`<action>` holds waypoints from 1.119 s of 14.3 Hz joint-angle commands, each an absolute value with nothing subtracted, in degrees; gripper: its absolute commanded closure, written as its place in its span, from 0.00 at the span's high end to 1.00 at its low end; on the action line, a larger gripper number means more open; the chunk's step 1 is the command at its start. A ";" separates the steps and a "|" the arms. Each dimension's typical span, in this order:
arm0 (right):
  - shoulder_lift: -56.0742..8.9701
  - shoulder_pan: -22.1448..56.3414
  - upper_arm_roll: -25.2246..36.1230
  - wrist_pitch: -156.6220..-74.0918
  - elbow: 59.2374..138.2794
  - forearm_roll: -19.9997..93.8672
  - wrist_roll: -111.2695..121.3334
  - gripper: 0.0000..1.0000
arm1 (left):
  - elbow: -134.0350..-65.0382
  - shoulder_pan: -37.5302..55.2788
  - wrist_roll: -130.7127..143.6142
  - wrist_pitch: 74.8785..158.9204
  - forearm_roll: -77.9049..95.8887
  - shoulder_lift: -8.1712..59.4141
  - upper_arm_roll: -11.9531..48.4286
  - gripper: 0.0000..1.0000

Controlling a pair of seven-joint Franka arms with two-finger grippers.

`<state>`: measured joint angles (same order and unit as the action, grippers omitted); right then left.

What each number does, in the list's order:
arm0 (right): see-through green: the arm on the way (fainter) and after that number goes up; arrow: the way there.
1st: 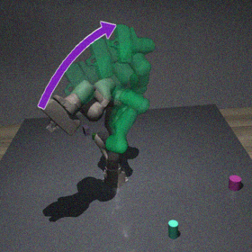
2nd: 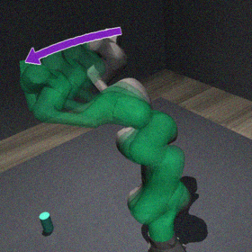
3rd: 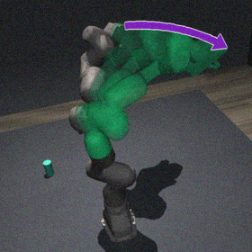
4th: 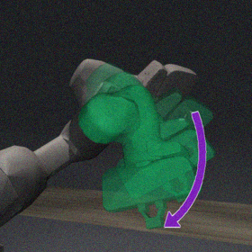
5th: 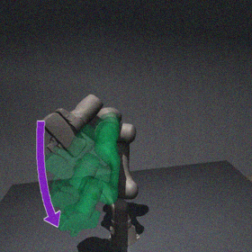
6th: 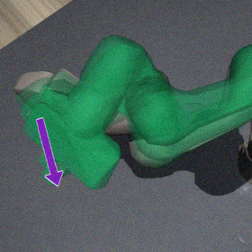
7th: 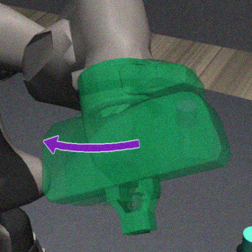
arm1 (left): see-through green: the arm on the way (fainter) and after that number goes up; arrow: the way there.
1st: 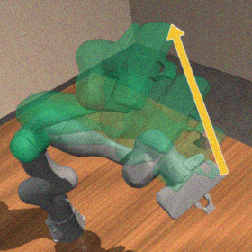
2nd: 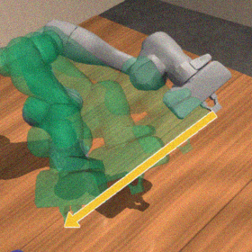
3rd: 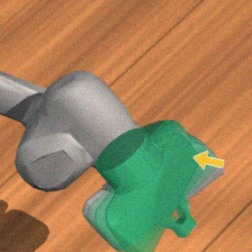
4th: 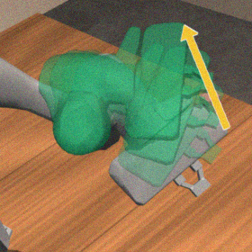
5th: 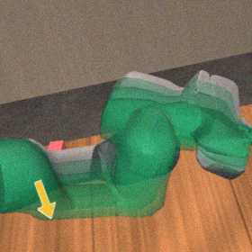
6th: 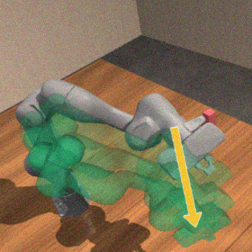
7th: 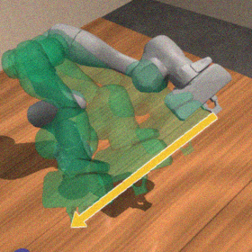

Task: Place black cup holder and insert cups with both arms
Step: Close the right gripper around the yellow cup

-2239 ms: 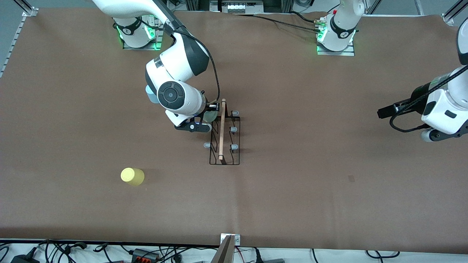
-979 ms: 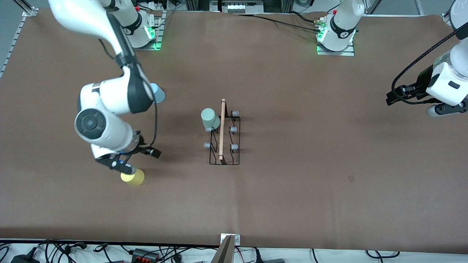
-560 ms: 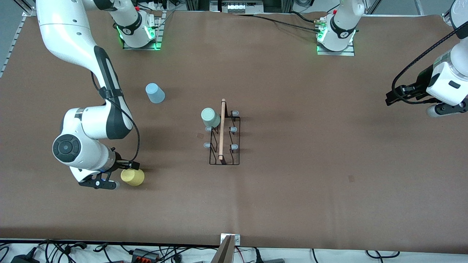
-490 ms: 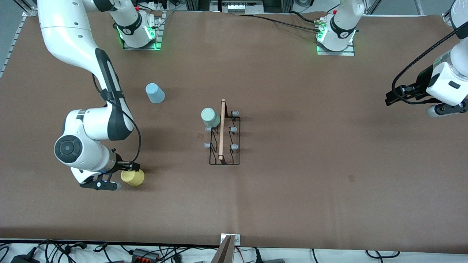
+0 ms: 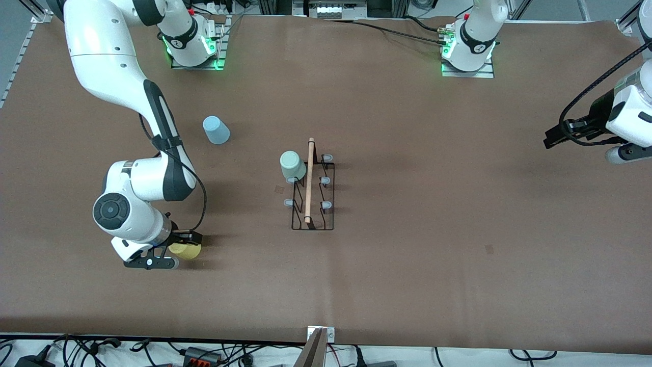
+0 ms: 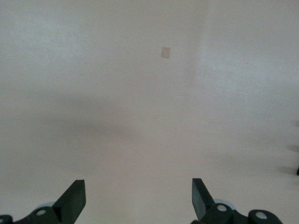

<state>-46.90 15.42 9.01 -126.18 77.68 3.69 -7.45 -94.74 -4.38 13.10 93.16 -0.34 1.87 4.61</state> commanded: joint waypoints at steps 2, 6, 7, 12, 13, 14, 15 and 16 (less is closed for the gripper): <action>-49.48 14.50 8.70 -126.30 74.01 3.08 -5.54 1.00 | -93.25 -4.75 11.95 90.80 0.79 2.46 4.57 1.00; -50.27 14.33 8.70 -126.39 72.95 3.08 -5.54 0.85 | -93.08 -4.66 11.95 88.77 0.79 2.55 5.01 1.00; -50.36 14.33 8.70 -126.21 72.95 3.08 -5.54 0.70 | -92.99 -4.66 11.95 88.86 0.79 2.55 5.01 1.00; -47.38 14.94 8.53 -119.56 71.64 2.90 -5.54 0.20 | -92.81 -4.75 12.66 90.18 0.62 2.64 4.57 1.00; -46.42 15.38 8.44 -115.44 69.54 2.99 -5.54 0.18 | -92.90 -4.66 12.40 90.09 0.62 2.64 4.57 1.00; -45.88 16.34 8.35 -111.49 66.65 3.16 -5.54 0.18 | -92.90 -4.66 12.04 90.17 0.62 2.64 4.57 1.00; -45.36 17.30 7.74 -107.44 63.58 3.34 -5.97 0.18 | -92.81 -4.66 11.95 90.18 0.53 2.64 4.57 1.00; -45.35 18.01 6.78 -104.36 61.20 3.34 -6.24 0.18 | -92.81 -4.66 12.04 90.18 0.44 2.64 4.57 1.00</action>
<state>-46.53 16.45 8.26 -111.09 66.09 3.62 -6.02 -94.34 -4.46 13.09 90.48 -0.10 1.94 4.58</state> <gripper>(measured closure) 0.335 0.000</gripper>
